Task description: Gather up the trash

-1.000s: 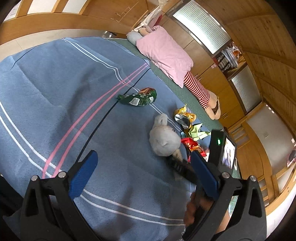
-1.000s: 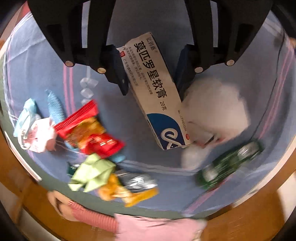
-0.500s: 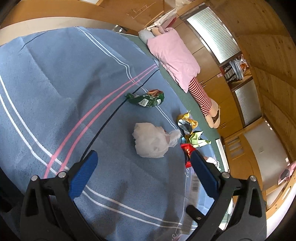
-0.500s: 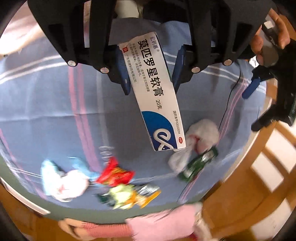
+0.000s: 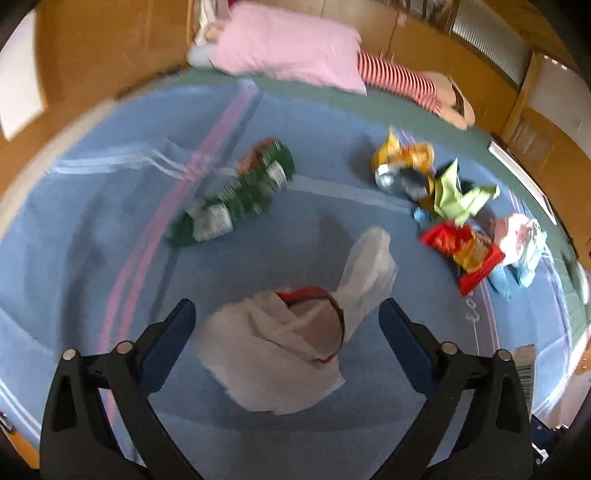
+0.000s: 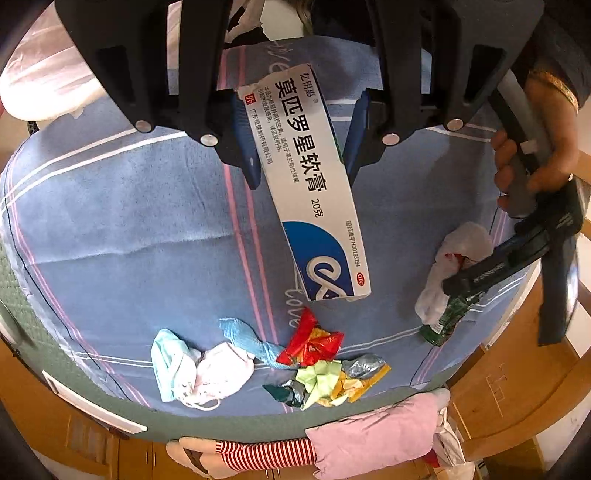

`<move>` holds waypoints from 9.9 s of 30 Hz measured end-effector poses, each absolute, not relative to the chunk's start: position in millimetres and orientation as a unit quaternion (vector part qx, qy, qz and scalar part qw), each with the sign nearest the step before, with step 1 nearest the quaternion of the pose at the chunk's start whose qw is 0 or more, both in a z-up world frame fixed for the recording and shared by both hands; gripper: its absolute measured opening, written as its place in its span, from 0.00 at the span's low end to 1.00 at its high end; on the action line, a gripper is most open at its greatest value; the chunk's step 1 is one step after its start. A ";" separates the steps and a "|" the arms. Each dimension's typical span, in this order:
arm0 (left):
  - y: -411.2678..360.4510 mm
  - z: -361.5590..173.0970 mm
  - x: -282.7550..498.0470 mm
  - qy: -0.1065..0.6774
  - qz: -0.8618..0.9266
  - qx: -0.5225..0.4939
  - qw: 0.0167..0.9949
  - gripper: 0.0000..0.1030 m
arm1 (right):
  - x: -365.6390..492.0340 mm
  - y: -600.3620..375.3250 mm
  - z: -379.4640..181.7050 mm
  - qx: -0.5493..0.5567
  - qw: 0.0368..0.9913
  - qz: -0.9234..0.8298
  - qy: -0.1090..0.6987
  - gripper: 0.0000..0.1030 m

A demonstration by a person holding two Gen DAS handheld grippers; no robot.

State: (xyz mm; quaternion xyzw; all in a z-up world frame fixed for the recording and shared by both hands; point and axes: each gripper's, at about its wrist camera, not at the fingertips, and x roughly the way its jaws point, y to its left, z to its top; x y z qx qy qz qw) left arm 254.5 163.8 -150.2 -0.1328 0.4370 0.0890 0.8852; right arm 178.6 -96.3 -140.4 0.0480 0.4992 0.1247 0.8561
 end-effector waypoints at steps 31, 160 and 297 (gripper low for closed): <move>80.4 -102.2 87.5 0.336 0.046 -0.108 0.934 0.37 | 97.5 -157.6 -60.6 0.044 0.911 0.132 0.389 0.43; 206.7 -137.0 116.6 0.307 0.140 -0.405 0.850 0.97 | 263.9 46.3 -147.9 -0.040 0.746 0.360 0.559 0.49; 161.9 -123.4 132.1 0.313 0.095 -0.259 0.909 0.21 | 173.2 -81.4 -101.0 0.047 0.875 0.146 0.459 0.37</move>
